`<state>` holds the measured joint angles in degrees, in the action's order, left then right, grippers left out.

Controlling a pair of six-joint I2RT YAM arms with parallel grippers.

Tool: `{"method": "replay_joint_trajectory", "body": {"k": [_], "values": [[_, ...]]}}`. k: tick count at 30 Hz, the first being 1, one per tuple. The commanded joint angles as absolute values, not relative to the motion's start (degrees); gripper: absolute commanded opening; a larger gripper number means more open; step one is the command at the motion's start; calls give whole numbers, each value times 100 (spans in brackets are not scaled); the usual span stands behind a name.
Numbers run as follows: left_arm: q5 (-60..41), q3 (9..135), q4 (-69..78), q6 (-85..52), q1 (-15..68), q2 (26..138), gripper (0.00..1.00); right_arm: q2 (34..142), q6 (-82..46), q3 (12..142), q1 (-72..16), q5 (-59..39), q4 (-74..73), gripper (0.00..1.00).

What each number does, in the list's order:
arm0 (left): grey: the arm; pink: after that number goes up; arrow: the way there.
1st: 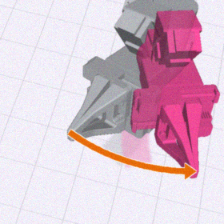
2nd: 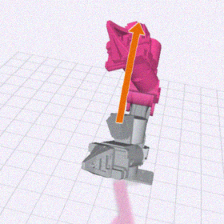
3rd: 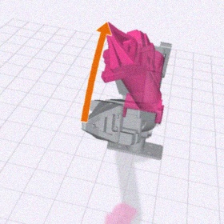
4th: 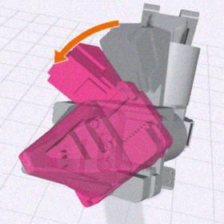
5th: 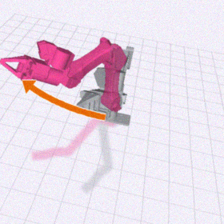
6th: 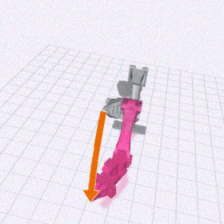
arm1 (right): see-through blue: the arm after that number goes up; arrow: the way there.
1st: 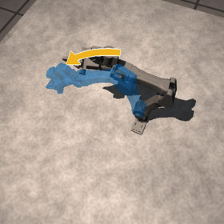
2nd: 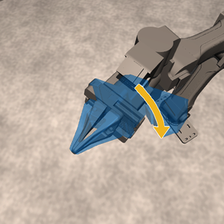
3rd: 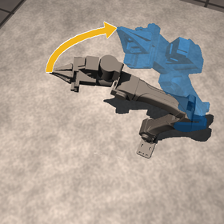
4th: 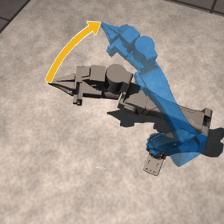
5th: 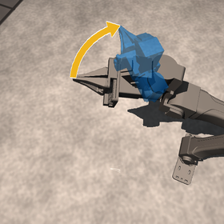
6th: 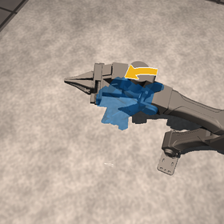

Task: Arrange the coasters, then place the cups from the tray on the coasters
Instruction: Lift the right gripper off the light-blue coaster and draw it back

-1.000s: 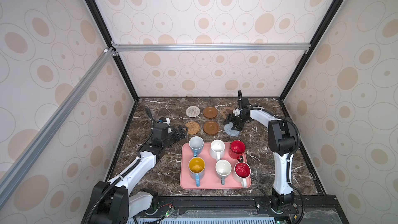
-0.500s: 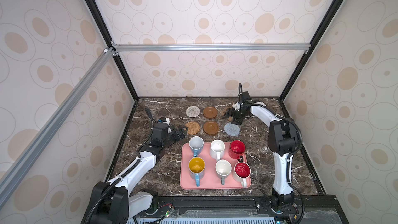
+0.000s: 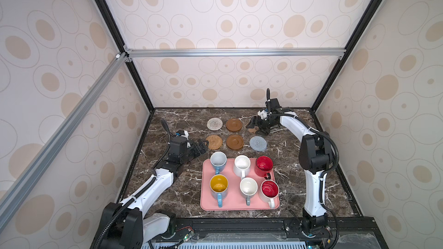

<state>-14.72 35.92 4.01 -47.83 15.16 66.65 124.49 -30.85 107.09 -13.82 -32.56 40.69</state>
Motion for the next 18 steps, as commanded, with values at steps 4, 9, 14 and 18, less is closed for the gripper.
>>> {"method": "replay_joint_trajectory", "body": {"k": [4,9,14,18], "values": [[-1494,3934,544,-4812,1509,6988,100,12327,-2994,10750,-1441,-3354,4120,78],[-1477,4004,527,-4790,1512,7032,100,11934,-2584,10385,-1441,-3053,4407,78],[-1417,3888,827,-4842,1512,6943,100,11244,-2308,9757,-1437,-2519,4541,79],[-1314,3679,1222,-4961,1510,6823,100,10571,-2065,9206,-1440,-2059,4606,79]]}}
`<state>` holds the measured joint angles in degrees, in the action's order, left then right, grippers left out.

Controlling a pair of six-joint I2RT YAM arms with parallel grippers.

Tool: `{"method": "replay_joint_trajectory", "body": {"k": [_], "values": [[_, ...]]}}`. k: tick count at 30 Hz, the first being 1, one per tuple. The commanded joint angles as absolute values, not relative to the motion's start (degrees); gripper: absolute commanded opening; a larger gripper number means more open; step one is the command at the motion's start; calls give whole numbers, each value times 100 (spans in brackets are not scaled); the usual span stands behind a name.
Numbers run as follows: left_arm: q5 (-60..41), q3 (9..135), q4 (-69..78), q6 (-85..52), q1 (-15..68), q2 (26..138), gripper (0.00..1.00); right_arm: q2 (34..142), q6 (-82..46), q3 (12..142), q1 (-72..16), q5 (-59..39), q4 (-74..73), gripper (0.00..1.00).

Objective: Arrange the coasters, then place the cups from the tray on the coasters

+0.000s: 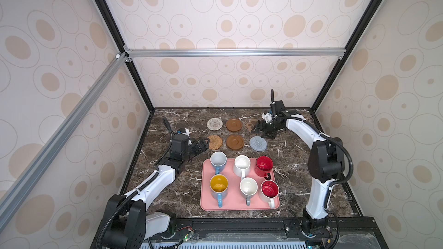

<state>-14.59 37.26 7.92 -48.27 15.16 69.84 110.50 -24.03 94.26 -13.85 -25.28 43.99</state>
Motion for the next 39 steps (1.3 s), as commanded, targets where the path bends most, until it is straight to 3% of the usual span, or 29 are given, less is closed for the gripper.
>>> {"method": "replay_joint_trajectory", "body": {"k": [1,8,24,39], "values": [[-1284,3673,1263,-4966,1511,6812,100,10400,-1984,9086,-1436,-1923,4659,79],[-1147,3693,1491,-4927,1512,6762,100,9209,-1822,8186,-1435,-1017,4945,80],[-1380,3556,1437,-5085,1520,6604,100,7403,-1771,6595,-1510,-1013,5286,79],[-1099,3548,624,-4826,1689,6355,100,6600,-1975,5605,-1966,-888,5431,79]]}}
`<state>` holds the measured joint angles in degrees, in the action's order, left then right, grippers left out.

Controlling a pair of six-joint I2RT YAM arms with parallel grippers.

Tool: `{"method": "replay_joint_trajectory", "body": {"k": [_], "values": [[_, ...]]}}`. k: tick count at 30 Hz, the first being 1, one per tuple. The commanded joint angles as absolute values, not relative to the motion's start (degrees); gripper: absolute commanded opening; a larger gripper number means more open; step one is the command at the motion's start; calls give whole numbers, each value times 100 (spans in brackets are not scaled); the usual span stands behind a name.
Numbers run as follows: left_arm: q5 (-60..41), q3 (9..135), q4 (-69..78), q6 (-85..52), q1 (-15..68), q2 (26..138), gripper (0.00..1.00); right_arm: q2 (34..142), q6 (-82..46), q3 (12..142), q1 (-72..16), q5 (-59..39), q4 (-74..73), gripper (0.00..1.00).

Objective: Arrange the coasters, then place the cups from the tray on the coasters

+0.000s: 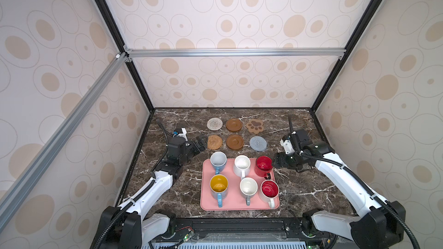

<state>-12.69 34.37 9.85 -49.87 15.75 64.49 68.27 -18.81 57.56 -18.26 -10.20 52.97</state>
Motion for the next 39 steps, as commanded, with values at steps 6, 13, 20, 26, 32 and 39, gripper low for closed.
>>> {"method": "replay_joint_trajectory", "body": {"k": [6,13,20,26,32,39], "values": [[-888,3819,503,-4707,1885,6504,100,6598,-2099,5352,-2184,-1024,5192,79],[-474,4395,294,-4512,2155,6851,100,6797,-2187,5370,-2650,-761,5168,79],[192,4846,78,-4409,2433,6971,100,6986,-2131,5422,-2879,-659,5251,78],[453,4935,384,-4437,2471,7001,100,7142,-2066,5510,-2997,-635,5247,78],[612,5300,403,-4238,2528,7254,100,7303,-1998,5541,-3079,-494,5337,77],[945,5770,299,-3856,2558,7641,100,7467,-2003,5554,-3094,-364,5182,72]]}}
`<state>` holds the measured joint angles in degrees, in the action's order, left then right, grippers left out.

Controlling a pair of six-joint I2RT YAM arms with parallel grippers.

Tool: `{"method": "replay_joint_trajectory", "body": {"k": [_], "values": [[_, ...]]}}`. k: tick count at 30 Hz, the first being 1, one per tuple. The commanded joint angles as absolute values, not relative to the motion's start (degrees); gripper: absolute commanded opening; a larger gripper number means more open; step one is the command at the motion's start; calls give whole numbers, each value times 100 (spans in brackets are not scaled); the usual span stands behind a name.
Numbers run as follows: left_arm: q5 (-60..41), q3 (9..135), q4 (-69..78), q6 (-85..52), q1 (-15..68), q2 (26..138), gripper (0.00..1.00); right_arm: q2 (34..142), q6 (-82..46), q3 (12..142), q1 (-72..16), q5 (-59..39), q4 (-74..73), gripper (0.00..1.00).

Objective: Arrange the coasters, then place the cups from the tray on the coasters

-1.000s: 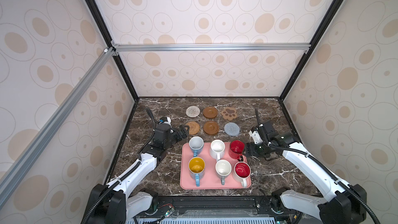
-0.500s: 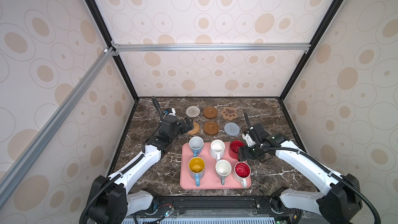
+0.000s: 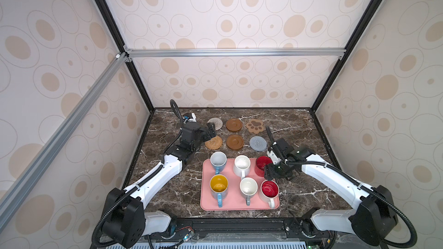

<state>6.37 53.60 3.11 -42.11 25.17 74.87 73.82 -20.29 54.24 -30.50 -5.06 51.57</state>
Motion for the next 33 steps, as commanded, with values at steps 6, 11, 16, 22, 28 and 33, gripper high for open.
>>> {"method": "replay_joint_trajectory", "body": {"k": [6,11,16,22,28,33], "values": [[902,6137,202,-3800,2557,7971,100,7586,-2092,5500,-3171,-311,4997,64],[987,5742,340,-4016,2644,7917,100,7635,-2040,5475,-3235,-51,4973,57],[1077,5309,489,-4197,2948,7920,100,7644,-1943,5448,-3266,86,4900,52],[1025,5326,228,-4004,3295,8230,100,7776,-1924,5496,-3293,222,4869,48],[940,5160,389,-4004,3329,8104,100,7887,-2012,5480,-3373,306,4757,43],[1050,5133,212,-3938,3342,7892,100,8001,-2022,5487,-3502,505,4679,38]]}}
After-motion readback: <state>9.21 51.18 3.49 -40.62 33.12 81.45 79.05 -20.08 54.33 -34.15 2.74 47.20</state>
